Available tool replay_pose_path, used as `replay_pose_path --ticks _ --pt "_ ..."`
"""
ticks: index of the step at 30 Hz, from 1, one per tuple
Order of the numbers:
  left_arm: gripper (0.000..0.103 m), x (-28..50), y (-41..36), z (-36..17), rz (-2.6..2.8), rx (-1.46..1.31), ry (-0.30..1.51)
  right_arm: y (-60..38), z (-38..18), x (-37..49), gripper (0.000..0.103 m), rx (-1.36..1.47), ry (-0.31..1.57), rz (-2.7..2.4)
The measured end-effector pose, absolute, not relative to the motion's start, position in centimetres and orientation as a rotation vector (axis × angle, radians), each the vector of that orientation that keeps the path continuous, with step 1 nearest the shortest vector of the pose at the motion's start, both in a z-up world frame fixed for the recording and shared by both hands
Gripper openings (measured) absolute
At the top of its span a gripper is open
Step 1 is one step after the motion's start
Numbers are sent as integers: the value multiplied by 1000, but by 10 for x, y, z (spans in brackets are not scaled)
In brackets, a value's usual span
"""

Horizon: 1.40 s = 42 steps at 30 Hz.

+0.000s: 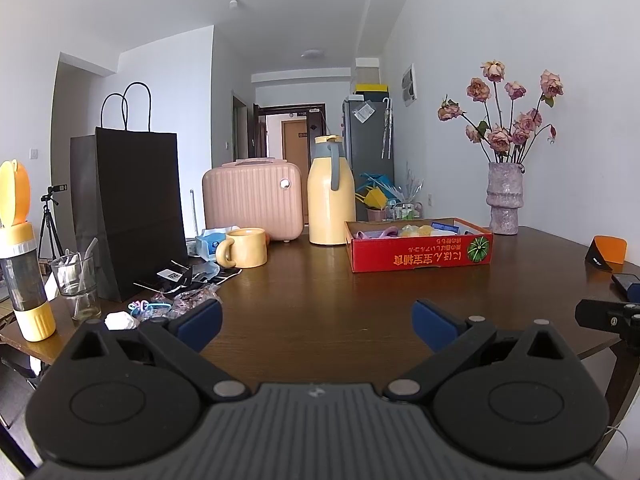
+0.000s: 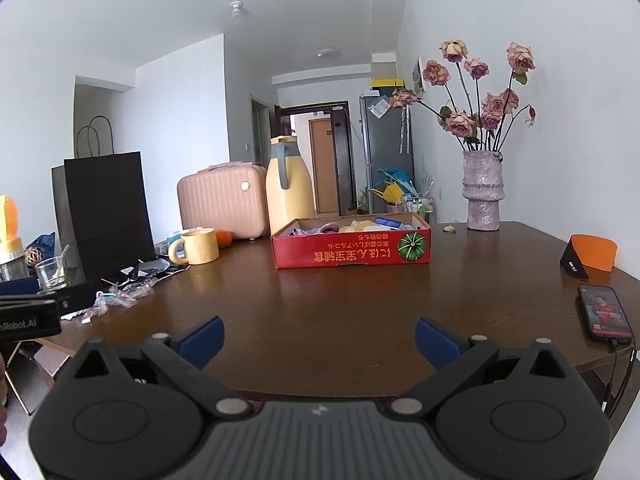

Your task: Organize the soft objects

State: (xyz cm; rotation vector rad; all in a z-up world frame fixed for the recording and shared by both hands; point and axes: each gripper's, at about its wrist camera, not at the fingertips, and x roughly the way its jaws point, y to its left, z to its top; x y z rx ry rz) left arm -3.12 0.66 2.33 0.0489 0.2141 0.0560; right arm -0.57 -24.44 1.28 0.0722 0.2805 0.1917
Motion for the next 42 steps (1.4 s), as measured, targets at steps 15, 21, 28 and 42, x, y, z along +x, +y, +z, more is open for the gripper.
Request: replay_pose_path --ticks 15,21,28,42 --pt "103 -27 8 21 59 57 224 -244 14 -6 102 73 285 187" --pt "103 -27 7 21 63 65 218 -245 14 -4 103 73 286 191" --pt "103 -27 6 18 55 76 220 -246 12 -4 103 78 286 186" --pt "103 -25 7 17 46 81 224 -246 11 -4 103 78 287 185"
